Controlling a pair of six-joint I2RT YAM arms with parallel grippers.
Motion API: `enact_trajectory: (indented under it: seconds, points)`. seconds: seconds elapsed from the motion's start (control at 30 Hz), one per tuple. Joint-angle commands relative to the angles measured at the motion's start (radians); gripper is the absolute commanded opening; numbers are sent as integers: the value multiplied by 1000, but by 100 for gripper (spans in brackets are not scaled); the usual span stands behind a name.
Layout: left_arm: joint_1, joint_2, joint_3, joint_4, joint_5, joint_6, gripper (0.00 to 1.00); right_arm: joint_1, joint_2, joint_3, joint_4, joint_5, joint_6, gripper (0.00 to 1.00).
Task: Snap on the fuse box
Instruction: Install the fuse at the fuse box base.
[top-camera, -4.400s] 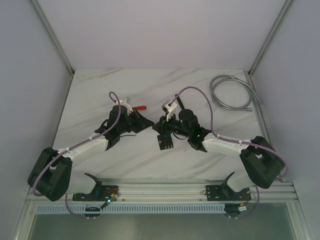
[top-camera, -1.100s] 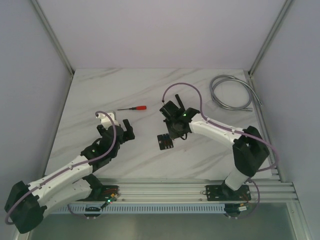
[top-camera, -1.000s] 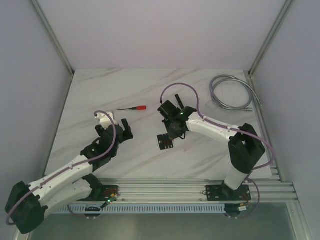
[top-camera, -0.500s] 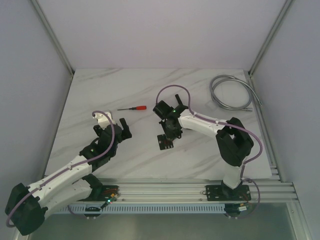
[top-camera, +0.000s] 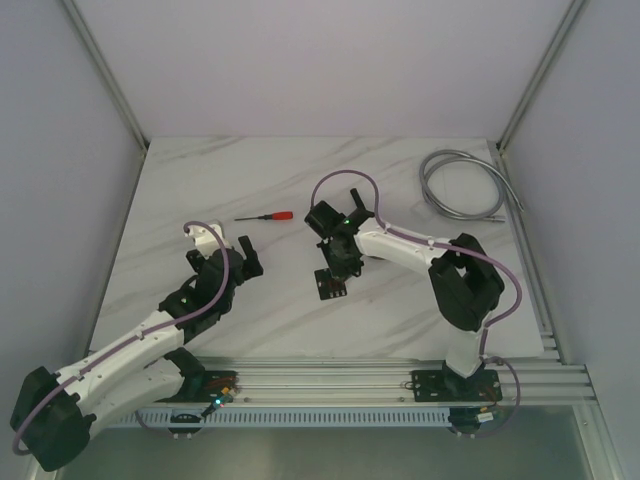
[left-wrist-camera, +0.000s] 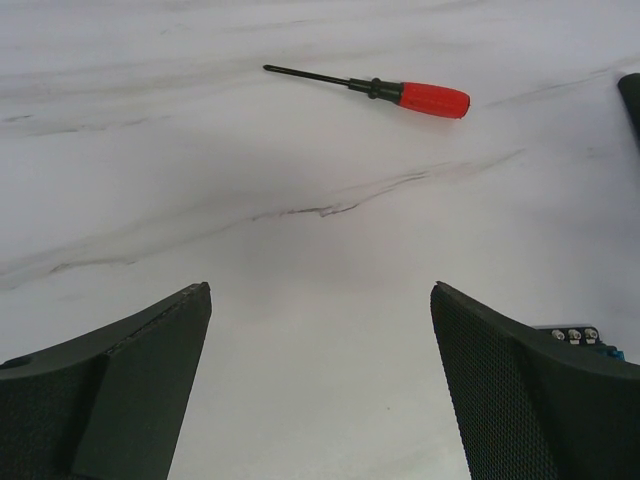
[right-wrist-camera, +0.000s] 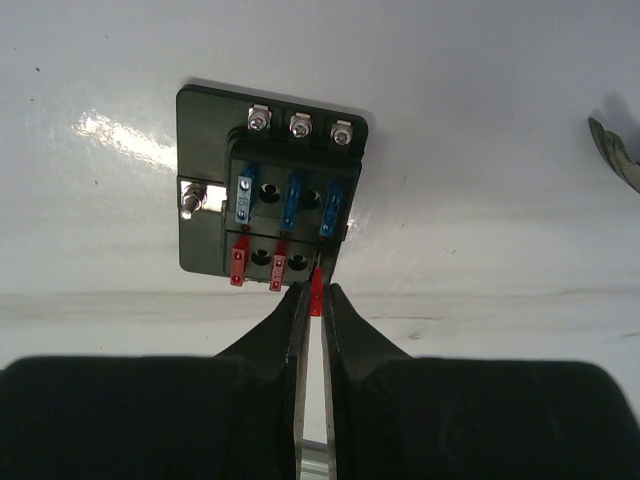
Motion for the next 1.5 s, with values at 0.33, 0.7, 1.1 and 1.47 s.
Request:
enact_trajectory:
  seconds: [0.33, 0.7, 1.1, 1.47]
  points:
    - [6, 1, -3, -19, 6, -5, 100, -9, 47, 23, -1, -13, -2, 3]
    - [9, 1, -3, -19, 15, -8, 100, -8, 48, 16, 0, -8, 11, 22]
    - [11, 0, -2, -19, 20, -9, 100, -7, -11, -5, -2, 14, 34, 33]
    - [12, -2, -3, -17, 26, -11, 100, -7, -32, -46, 14, 0, 52, 27]
